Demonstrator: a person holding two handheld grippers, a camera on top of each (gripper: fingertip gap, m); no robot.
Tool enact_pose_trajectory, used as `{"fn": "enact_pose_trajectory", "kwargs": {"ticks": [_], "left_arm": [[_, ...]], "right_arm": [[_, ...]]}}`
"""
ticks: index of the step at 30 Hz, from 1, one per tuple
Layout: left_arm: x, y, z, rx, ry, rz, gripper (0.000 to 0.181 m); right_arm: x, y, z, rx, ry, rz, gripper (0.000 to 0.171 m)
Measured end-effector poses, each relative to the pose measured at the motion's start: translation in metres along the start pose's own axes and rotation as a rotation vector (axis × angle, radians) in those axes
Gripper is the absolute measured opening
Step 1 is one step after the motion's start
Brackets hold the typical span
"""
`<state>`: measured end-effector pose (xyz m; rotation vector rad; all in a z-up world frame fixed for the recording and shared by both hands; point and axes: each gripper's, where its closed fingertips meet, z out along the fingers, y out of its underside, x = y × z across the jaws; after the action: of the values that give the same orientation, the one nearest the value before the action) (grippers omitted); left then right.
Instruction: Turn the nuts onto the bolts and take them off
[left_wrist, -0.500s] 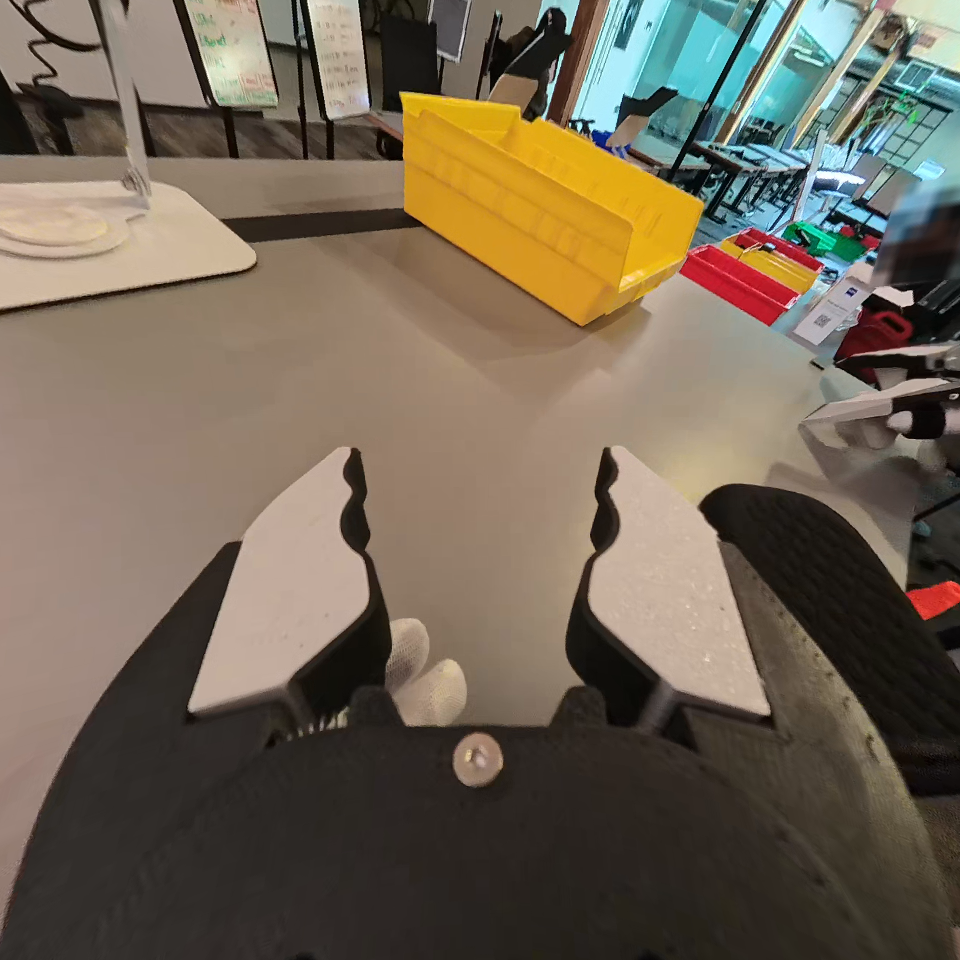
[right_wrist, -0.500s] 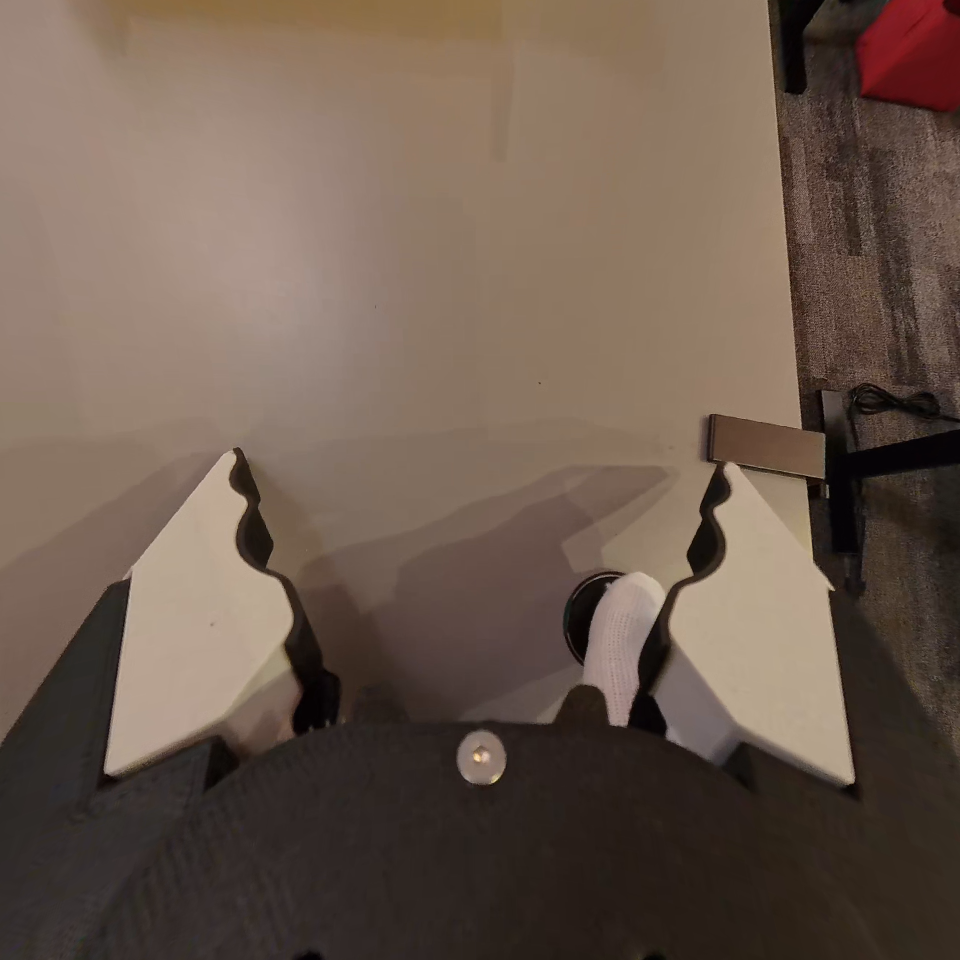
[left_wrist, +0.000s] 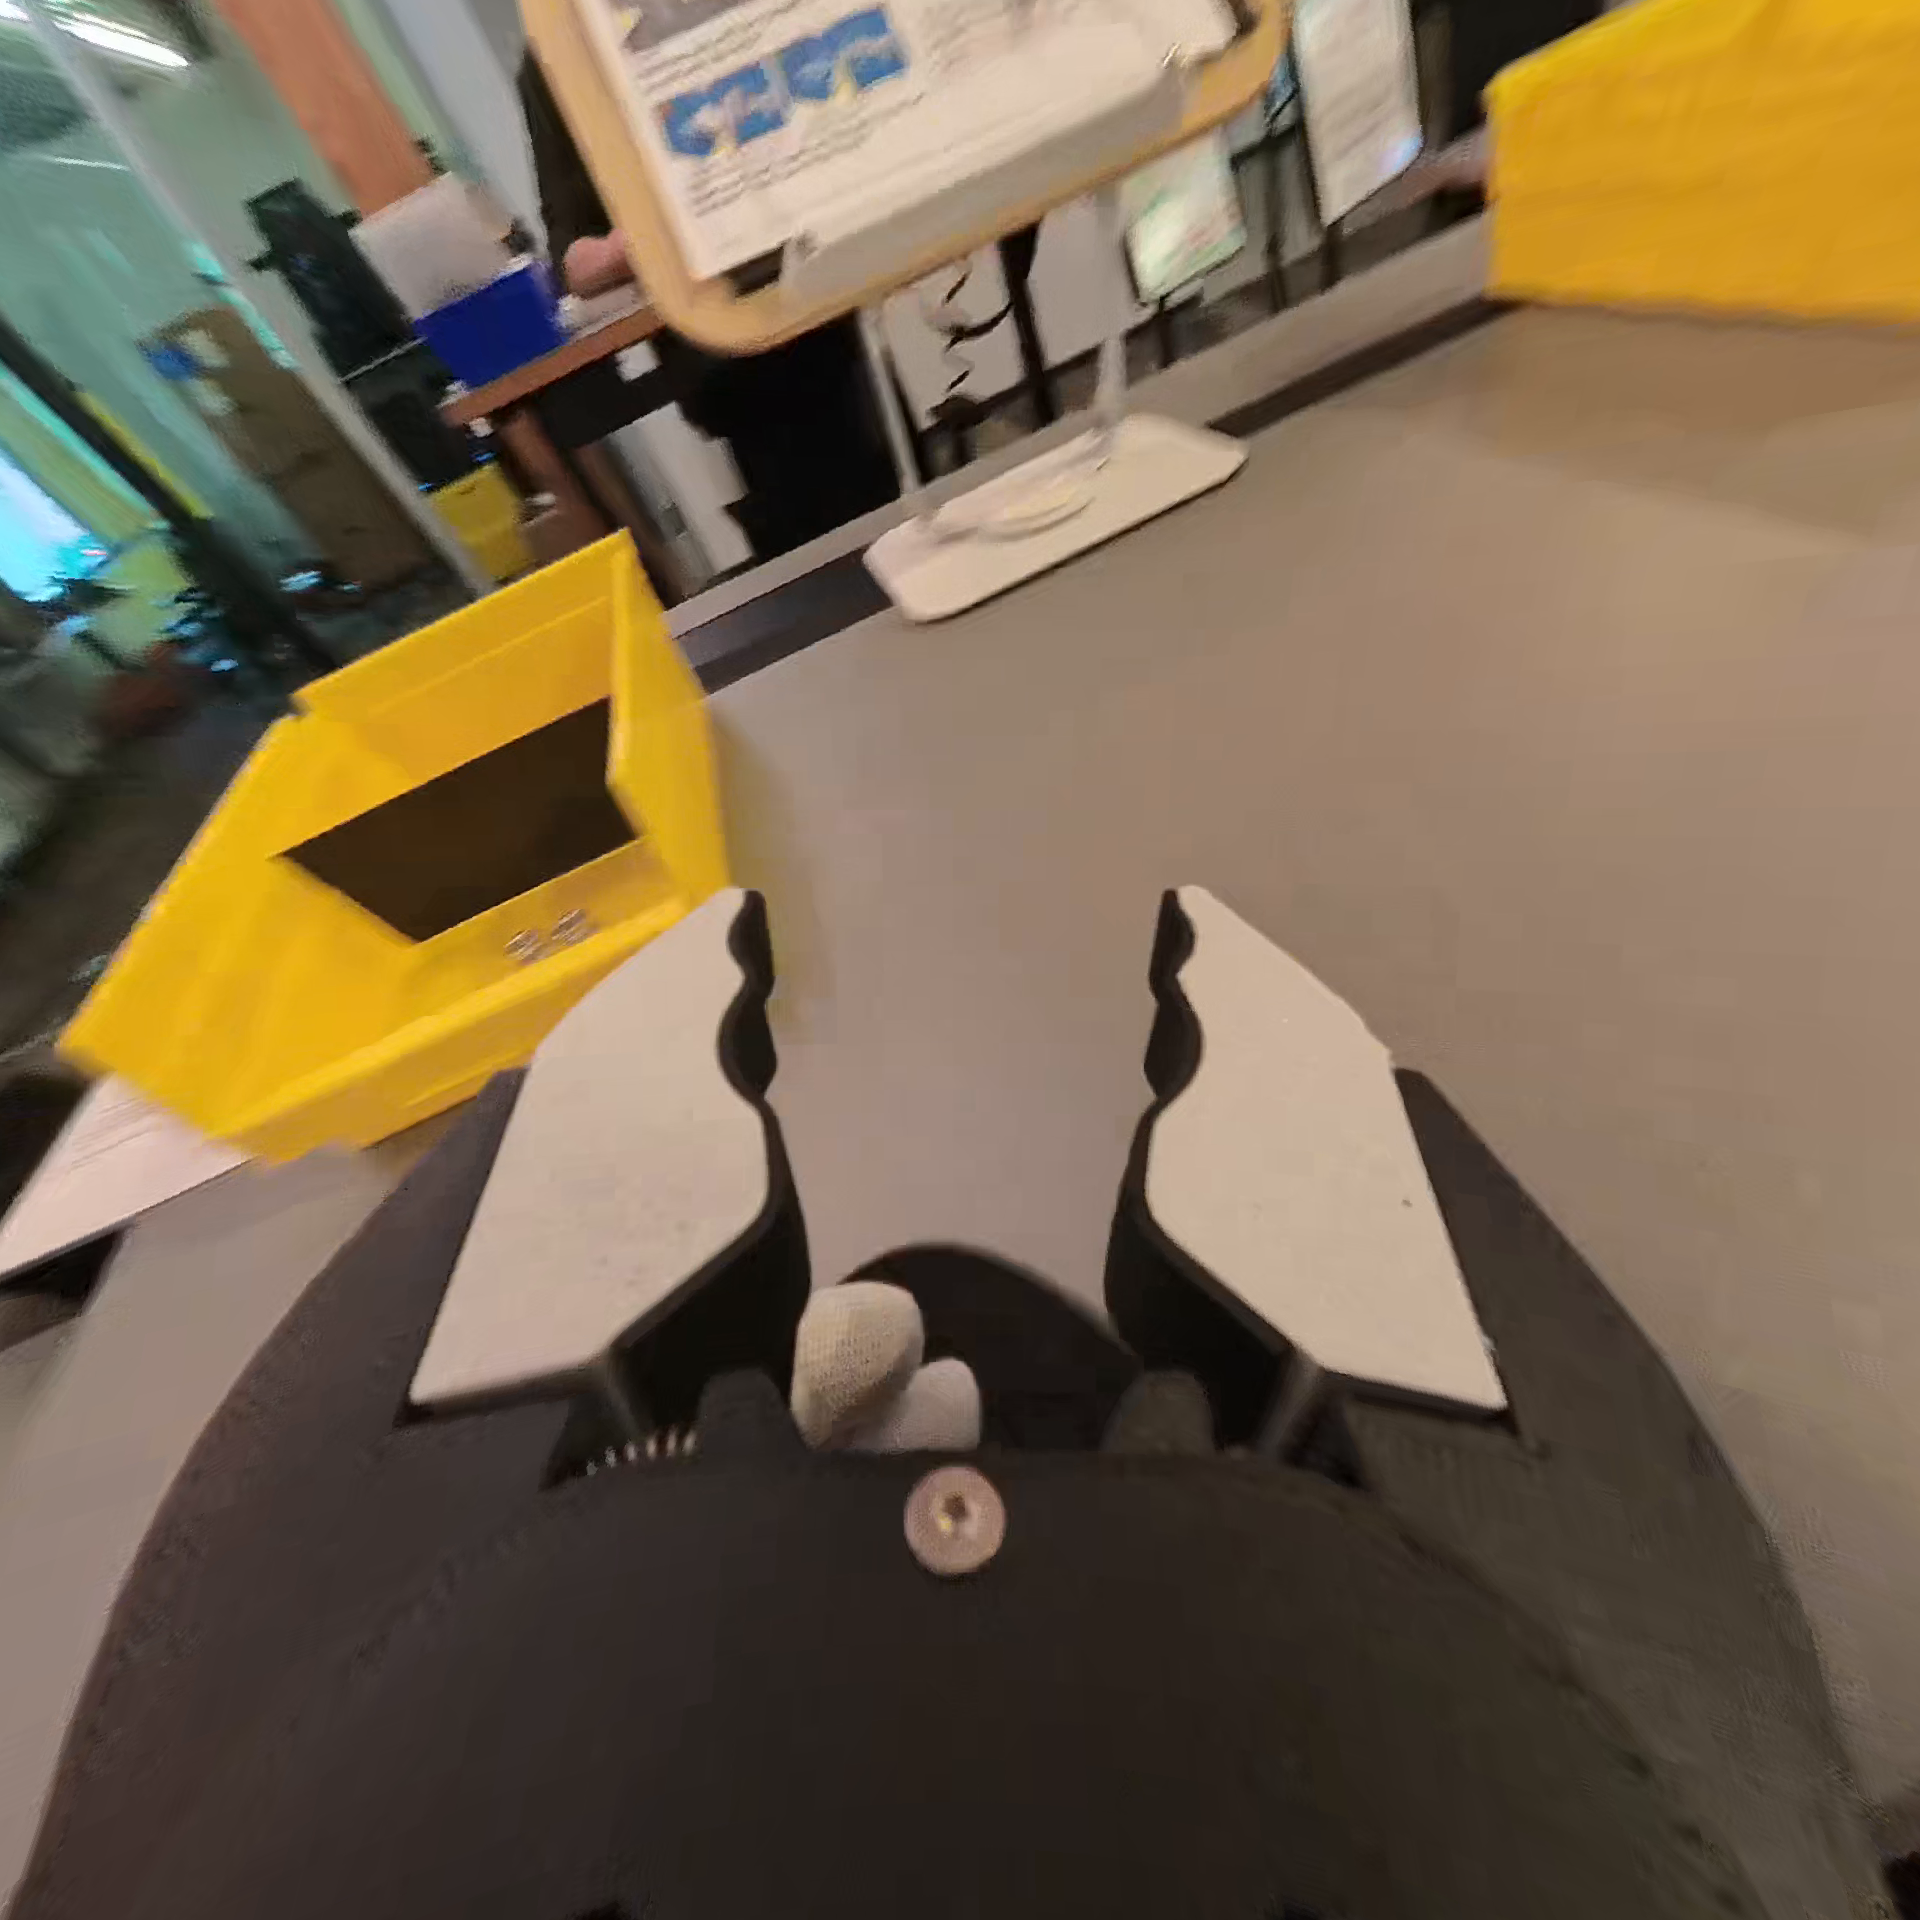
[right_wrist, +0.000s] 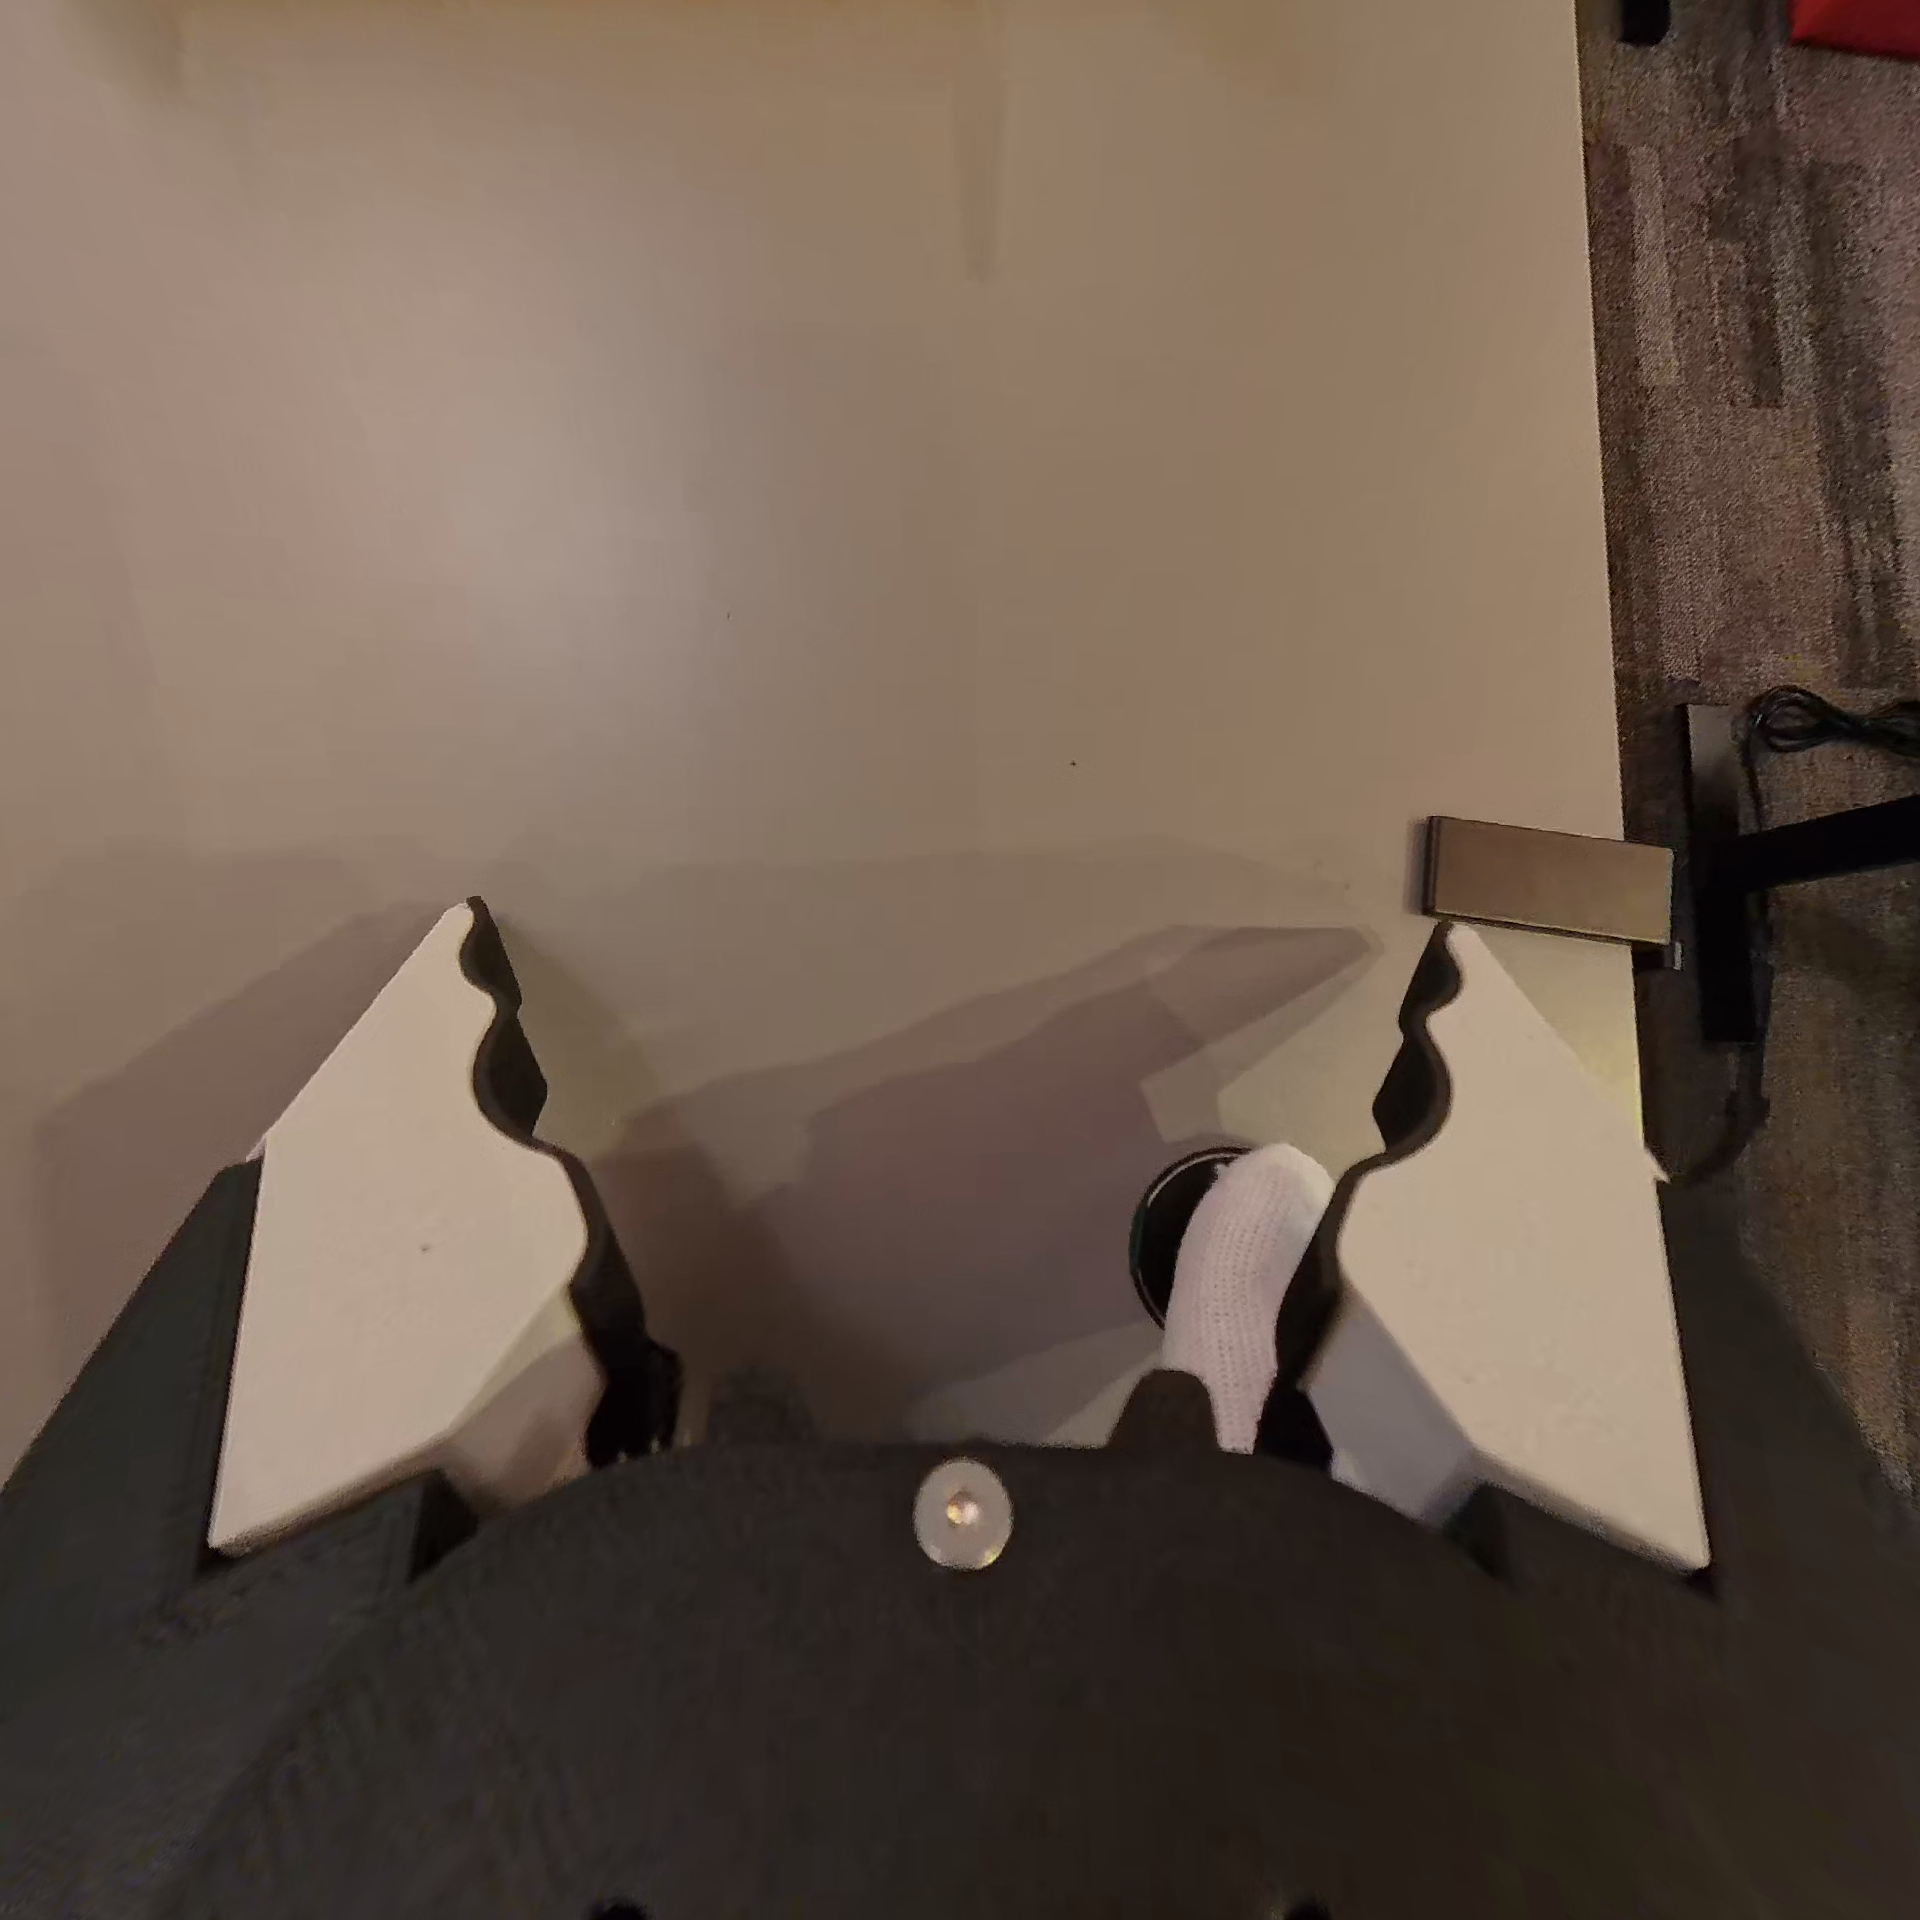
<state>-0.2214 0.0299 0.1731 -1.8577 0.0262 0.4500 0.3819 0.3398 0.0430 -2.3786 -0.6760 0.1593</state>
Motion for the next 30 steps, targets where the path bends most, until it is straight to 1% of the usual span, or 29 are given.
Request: {"fn": "enact_pose_trajectory", "kwargs": {"ticks": [3, 6, 8, 10, 11, 14, 22, 24, 26, 27, 30], "left_arm": [[-0.017, 0.046, -0.017, -0.126, -0.050, 0.038, 0.077], [-0.011, 0.083, -0.020, -0.226, -0.019, 0.037, 0.077], [-0.005, 0.087, -0.016, -0.223, -0.029, 0.145, 0.071], [0.003, 0.093, -0.012, -0.221, -0.035, 0.187, 0.072], [0.004, 0.093, -0.012, -0.202, -0.052, 0.213, 0.068], [0.004, 0.095, -0.009, -0.181, -0.069, 0.226, 0.066], [0.013, 0.099, 0.011, -0.155, -0.031, 0.294, 0.062], [0.012, 0.099, 0.014, -0.128, -0.038, 0.309, 0.058], [0.007, 0.102, 0.017, -0.107, -0.068, 0.336, 0.050], [0.006, 0.104, 0.018, -0.095, -0.078, 0.356, 0.051], [0.011, 0.106, 0.019, -0.050, -0.103, 0.433, 0.044]], "right_arm": [[0.000, 0.002, 0.003, -0.008, -0.002, 0.003, 0.161], [-0.001, 0.004, 0.007, -0.017, 0.000, 0.009, 0.160], [-0.001, 0.006, 0.009, -0.022, -0.002, 0.011, 0.161], [-0.001, 0.008, 0.011, -0.022, -0.004, 0.013, 0.161], [-0.001, 0.009, 0.012, -0.021, -0.007, 0.014, 0.161], [0.000, 0.013, 0.014, -0.016, -0.010, 0.016, 0.160], [0.000, 0.018, 0.022, 0.004, 0.000, 0.022, 0.160], [0.000, 0.019, 0.024, 0.008, -0.001, 0.018, 0.160], [0.000, 0.021, 0.026, 0.005, -0.001, 0.015, 0.160], [0.000, 0.021, 0.027, 0.005, 0.000, 0.015, 0.160], [0.000, 0.023, 0.030, 0.014, 0.009, 0.019, 0.160]]}}
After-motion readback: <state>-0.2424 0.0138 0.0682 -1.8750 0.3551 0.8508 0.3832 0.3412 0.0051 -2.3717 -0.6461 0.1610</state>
